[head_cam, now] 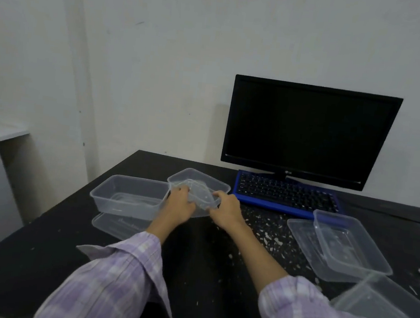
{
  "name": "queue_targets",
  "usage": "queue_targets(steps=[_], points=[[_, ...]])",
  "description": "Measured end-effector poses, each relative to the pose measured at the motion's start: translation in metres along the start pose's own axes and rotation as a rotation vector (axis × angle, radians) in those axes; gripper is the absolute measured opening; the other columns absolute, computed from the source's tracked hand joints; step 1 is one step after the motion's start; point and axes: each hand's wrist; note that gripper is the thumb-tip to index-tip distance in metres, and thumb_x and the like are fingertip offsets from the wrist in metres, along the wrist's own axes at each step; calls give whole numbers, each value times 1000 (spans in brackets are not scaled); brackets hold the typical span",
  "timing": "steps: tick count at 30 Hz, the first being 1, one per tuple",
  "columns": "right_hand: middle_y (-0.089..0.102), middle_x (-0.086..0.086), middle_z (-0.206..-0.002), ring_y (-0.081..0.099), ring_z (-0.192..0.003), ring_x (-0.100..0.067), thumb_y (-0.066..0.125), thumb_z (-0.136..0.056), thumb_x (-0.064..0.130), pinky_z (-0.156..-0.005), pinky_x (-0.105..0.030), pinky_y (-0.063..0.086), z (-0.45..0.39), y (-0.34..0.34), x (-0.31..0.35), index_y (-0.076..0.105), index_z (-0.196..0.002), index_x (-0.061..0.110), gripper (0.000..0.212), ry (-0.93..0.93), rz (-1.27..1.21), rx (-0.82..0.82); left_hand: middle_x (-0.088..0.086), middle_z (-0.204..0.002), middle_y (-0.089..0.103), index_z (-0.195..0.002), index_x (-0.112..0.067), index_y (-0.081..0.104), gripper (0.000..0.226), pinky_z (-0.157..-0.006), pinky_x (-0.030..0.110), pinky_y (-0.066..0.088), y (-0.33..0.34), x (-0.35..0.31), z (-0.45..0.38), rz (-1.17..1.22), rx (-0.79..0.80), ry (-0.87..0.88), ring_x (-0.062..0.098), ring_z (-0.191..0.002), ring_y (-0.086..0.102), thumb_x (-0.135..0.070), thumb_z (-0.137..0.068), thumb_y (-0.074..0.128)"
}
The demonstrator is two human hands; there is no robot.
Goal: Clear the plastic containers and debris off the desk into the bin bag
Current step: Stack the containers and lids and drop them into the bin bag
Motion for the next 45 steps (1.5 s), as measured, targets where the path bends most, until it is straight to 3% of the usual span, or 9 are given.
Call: queue_targets(steps=[6,16,23,26,30,36,40,42,45], points=[[40,-8,-129,40,-94,-8,61,-90,24,-84,-23,39,-9,12,-9,60,-111,14,24,-39,62,-89,9,-134,46,-126,-6,49,41,-89,23,39,8,8,-12,39,0,-46,23,-114,52,-12,-86,56],[60,-4,-105,59,-95,-16,67,-86,22,-91,-36,52,28,-63,-54,63,-84,18,6,-58,2,-60,18,-142,38,-143,-2,26,60,-97,36,41,4,-26,2,229,-61,-207,33,-125,45,-19,-92,54],[64,1,-90,61,-88,-15,62,-85,16,-88,-38,53,78,-106,-84,61,-83,18,3,79,19,1,15,-100,62,-101,-1,62,18,-56,19,37,25,-55,31,365,51,-138,18,-83,54,-12,-93,50],[64,-11,-98,62,-94,-25,58,-86,16,-89,-45,51,90,-112,-90,56,-80,16,7,147,-12,-64,9,-81,59,-89,-2,62,14,-56,19,40,33,-63,45,351,94,-104,16,-75,55,-8,-92,50],[61,-23,-104,60,-95,-30,55,-85,10,-84,-38,48,98,-115,-94,64,-94,-9,23,208,94,-53,9,-75,57,-92,4,64,21,-57,21,42,38,-63,57,315,153,-73,14,-67,54,-11,-93,50],[58,-15,-111,51,-85,-20,52,-86,9,-73,-32,44,81,-120,-78,56,-113,3,28,169,164,-105,6,-75,55,-70,-11,54,26,-62,23,42,15,-67,48,236,10,-85,23,-83,55,-8,-94,46],[60,-15,-116,55,-86,-19,51,-89,7,-69,-24,45,55,-118,-47,64,-111,2,26,108,75,-64,22,-118,59,-118,7,55,30,-84,33,46,-5,-57,26,142,-50,-155,33,-108,56,-11,-96,45],[64,-14,-111,61,-89,-23,49,-89,4,-65,-24,48,39,-109,-30,67,-107,-2,26,90,23,-25,22,-119,58,-122,6,52,33,-78,30,43,-12,-48,14,104,-44,-193,28,-99,56,-14,-96,45],[67,-21,-109,63,-102,-30,49,-88,3,-84,-32,52,11,-85,-11,68,-106,-7,29,72,18,21,18,-105,59,-115,8,55,31,-73,27,40,-16,-33,-3,52,-6,-223,21,-84,50,-15,-96,46]])
Point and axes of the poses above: each hand's wrist, its own z-axis away from the middle knuckle, its own y-axis out of the palm, x = y × z
